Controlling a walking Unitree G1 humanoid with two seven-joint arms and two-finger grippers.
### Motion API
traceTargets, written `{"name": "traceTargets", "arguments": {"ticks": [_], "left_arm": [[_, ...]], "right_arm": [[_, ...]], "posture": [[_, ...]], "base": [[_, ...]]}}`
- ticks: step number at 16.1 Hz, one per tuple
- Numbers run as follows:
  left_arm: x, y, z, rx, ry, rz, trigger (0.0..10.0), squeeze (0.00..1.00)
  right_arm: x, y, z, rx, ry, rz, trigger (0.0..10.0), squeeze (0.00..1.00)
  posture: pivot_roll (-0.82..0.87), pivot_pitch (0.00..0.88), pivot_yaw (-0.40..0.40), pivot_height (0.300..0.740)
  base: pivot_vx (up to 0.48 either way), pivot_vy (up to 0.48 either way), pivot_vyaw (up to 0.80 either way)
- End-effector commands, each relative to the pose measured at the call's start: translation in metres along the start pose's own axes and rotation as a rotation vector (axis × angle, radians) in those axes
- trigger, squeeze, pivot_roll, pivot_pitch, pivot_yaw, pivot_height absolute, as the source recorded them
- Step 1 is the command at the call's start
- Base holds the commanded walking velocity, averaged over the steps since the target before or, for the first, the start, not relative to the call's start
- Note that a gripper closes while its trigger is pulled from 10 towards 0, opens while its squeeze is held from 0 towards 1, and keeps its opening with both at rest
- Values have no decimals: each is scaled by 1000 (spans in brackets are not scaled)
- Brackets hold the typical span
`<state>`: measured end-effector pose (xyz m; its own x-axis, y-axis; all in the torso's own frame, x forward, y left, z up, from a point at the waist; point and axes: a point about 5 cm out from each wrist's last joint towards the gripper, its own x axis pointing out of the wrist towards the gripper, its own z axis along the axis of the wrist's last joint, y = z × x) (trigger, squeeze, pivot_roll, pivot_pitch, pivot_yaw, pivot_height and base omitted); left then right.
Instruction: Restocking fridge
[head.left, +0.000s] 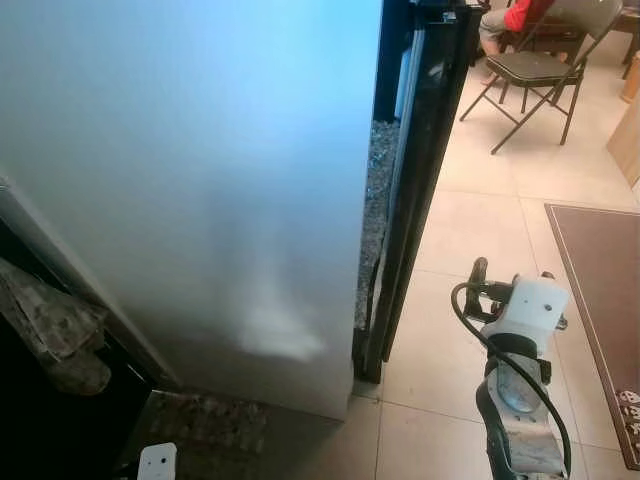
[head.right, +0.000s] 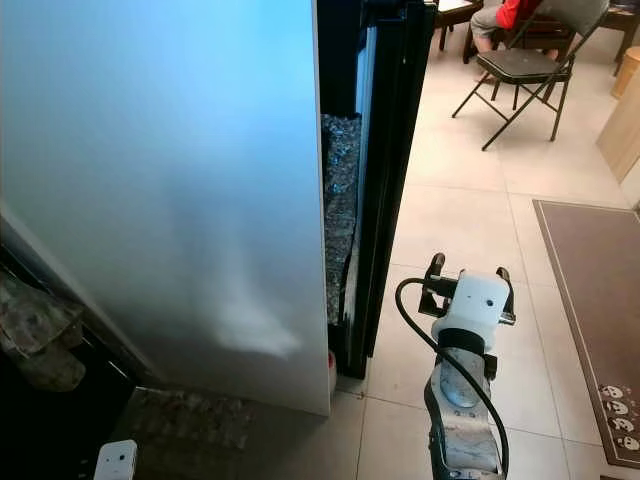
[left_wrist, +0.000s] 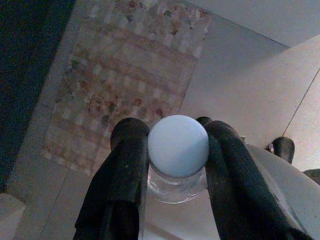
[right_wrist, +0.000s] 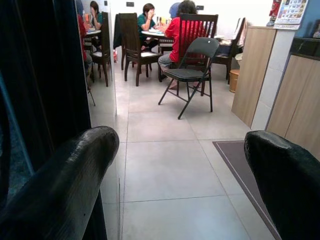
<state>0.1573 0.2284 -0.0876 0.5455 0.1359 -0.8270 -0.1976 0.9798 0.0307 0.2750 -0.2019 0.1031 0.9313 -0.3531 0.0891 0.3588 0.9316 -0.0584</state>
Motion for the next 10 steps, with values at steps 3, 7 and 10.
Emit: {"name": "traceTargets", "arguments": {"ticks": [3, 7, 10], "left_arm": [[-1, 4, -4, 5, 18, 8, 10000, 0], [-1, 4, -5, 5, 22, 10, 10000, 0], [-1, 4, -5, 4, 22, 11, 10000, 0]], "right_arm": [[1, 3, 1, 14, -2, 13, 10000, 0], [0, 4, 0, 14, 2, 24, 10000, 0], [0, 5, 0, 14, 2, 29, 10000, 0]], "posture": [[-150, 0, 62, 740], [-149, 0, 60, 740], [-149, 0, 59, 740]], "base": [[81, 0, 0], [268, 0, 0], [280, 0, 0]]}}
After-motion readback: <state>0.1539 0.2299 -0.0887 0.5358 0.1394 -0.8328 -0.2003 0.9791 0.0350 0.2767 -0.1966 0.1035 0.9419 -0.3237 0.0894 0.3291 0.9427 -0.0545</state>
